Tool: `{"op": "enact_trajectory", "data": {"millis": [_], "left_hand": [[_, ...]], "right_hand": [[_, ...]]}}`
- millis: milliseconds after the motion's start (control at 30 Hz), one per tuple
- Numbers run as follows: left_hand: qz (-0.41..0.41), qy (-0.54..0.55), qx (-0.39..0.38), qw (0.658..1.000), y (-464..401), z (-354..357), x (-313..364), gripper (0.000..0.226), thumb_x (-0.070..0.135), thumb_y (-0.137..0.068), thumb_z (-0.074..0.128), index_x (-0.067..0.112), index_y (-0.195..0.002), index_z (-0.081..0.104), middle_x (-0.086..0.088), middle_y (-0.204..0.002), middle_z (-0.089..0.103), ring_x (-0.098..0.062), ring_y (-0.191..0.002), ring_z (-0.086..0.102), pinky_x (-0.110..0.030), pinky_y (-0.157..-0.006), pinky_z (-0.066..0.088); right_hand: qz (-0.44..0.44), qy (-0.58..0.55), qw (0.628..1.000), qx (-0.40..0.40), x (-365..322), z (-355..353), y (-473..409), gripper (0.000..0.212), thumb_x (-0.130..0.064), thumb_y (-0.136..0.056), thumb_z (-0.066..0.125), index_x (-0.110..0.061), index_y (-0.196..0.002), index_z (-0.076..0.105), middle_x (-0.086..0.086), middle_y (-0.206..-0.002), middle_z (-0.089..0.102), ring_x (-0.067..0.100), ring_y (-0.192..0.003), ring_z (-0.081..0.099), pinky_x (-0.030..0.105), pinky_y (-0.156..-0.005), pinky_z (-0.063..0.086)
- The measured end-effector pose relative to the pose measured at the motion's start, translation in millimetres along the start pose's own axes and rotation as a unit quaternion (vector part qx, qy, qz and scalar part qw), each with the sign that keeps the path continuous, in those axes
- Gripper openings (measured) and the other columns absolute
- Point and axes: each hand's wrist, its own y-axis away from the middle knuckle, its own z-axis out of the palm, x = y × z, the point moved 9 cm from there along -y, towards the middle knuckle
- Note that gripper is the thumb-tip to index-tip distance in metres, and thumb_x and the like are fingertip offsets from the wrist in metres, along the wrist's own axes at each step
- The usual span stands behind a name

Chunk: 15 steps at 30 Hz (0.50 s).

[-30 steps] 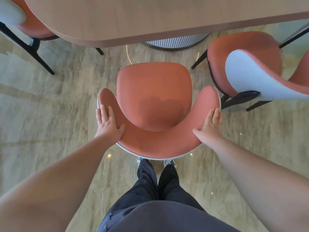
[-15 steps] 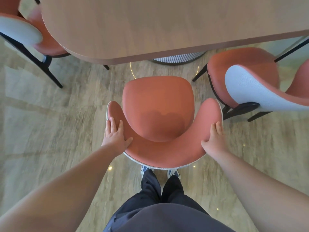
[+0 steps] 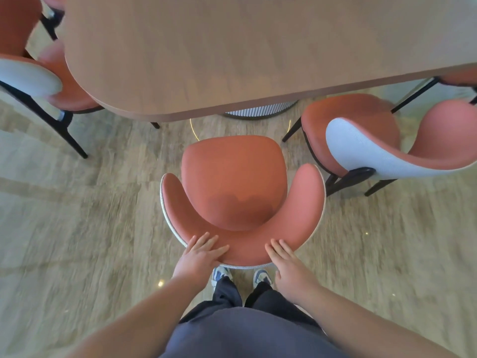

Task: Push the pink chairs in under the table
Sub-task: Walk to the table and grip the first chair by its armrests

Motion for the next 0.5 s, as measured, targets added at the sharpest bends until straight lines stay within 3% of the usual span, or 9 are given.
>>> {"op": "enact_trajectory", "data": {"millis": [100, 167, 233, 300, 333, 400, 467, 500], "left_hand": [[0.004, 0.018, 0.005, 1.0, -3.2, -1.3, 1.6, 0.052, 0.032, -0.109, 0.042, 0.05, -0.156, 0.028, 0.006, -0.171, 0.016, -0.017, -0.159, 0.0, -0.037, -0.122, -0.014], [-0.003, 0.09, 0.015, 0.996, -4.1, -7.2, 4.3, 0.054, 0.021, -0.104, 0.047, 0.045, -0.152, 0.041, 0.004, -0.169, 0.023, -0.016, -0.158, 0.005, -0.035, -0.123, -0.012], [-0.038, 0.219, 0.049, 0.974, -4.7, -27.3, -1.7, 0.056, 0.006, -0.096, 0.05, 0.036, -0.143, 0.056, 0.002, -0.166, 0.033, -0.016, -0.157, 0.012, -0.037, -0.127, -0.002], [-0.099, 0.279, 0.141, 0.945, -4.5, -60.7, -24.9, 0.054, -0.001, -0.091, 0.053, 0.027, -0.136, 0.063, 0.001, -0.16, 0.042, -0.02, -0.156, 0.019, -0.041, -0.127, 0.012], [-0.134, 0.273, 0.188, 0.934, -3.1, -77.1, -40.8, 0.054, -0.002, -0.089, 0.054, 0.023, -0.136, 0.063, -0.001, -0.157, 0.046, -0.023, -0.154, 0.023, -0.042, -0.126, 0.016], [-0.213, 0.278, 0.244, 0.904, -2.2, -100.6, -76.1, 0.056, -0.001, -0.086, 0.056, 0.016, -0.14, 0.055, -0.007, -0.152, 0.049, -0.027, -0.148, 0.031, -0.042, -0.122, 0.024], [-0.302, 0.338, 0.243, 0.858, -7.1, -107.1, -109.4, 0.065, 0.009, -0.089, 0.062, 0.014, -0.15, 0.04, -0.011, -0.155, 0.041, -0.03, -0.145, 0.034, -0.045, -0.116, 0.031], [-0.344, 0.378, 0.225, 0.83, -11.9, -106.1, -122.4, 0.074, 0.016, -0.091, 0.066, 0.015, -0.156, 0.03, -0.013, -0.159, 0.035, -0.033, -0.144, 0.036, -0.047, -0.112, 0.035]], "right_hand": [[0.008, -0.053, 0.999, 0.009, 2.9, -6.8, -7.5, 0.07, -0.006, -0.097, 0.039, -0.027, -0.162, 0.024, -0.018, -0.169, 0.009, -0.001, -0.153, -0.008, 0.028, -0.123, 0.02], [0.046, -0.154, 0.986, 0.046, 5.6, -20.5, -9.8, 0.057, -0.002, -0.096, 0.043, -0.025, -0.148, 0.052, -0.014, -0.162, 0.034, 0.004, -0.152, 0.019, 0.028, -0.12, 0.027], [0.107, -0.261, 0.952, 0.116, 20.1, -41.8, -5.1, 0.05, 0.003, -0.094, 0.045, -0.035, -0.116, 0.07, -0.012, -0.143, 0.059, 0.01, -0.123, 0.057, 0.03, -0.101, 0.047], [0.158, -0.307, 0.919, 0.19, 43.4, -73.0, -0.7, 0.056, 0.005, -0.09, 0.044, -0.046, -0.096, 0.067, -0.015, -0.121, 0.07, 0.009, -0.085, 0.065, 0.026, -0.074, 0.049], [0.173, -0.314, 0.906, 0.223, 55.0, -91.0, -0.9, 0.056, 0.005, -0.088, 0.044, -0.046, -0.094, 0.066, -0.016, -0.115, 0.07, 0.008, -0.078, 0.063, 0.024, -0.066, 0.045], [0.201, -0.32, 0.888, 0.263, 75.0, -125.3, -9.2, 0.052, 0.004, -0.089, 0.046, -0.042, -0.105, 0.063, -0.013, -0.121, 0.066, 0.013, -0.096, 0.064, 0.024, -0.07, 0.045], [0.236, -0.32, 0.875, 0.275, 95.6, -151.4, -24.5, 0.053, 0.001, -0.088, 0.052, -0.028, -0.132, 0.057, -0.004, -0.139, 0.058, 0.02, -0.12, 0.058, 0.03, -0.086, 0.045], [0.258, -0.313, 0.873, 0.272, 106.0, -161.0, -33.5, 0.059, -0.001, -0.087, 0.056, -0.022, -0.142, 0.05, 0.001, -0.143, 0.055, 0.024, -0.12, 0.058, 0.033, -0.087, 0.045]]}}
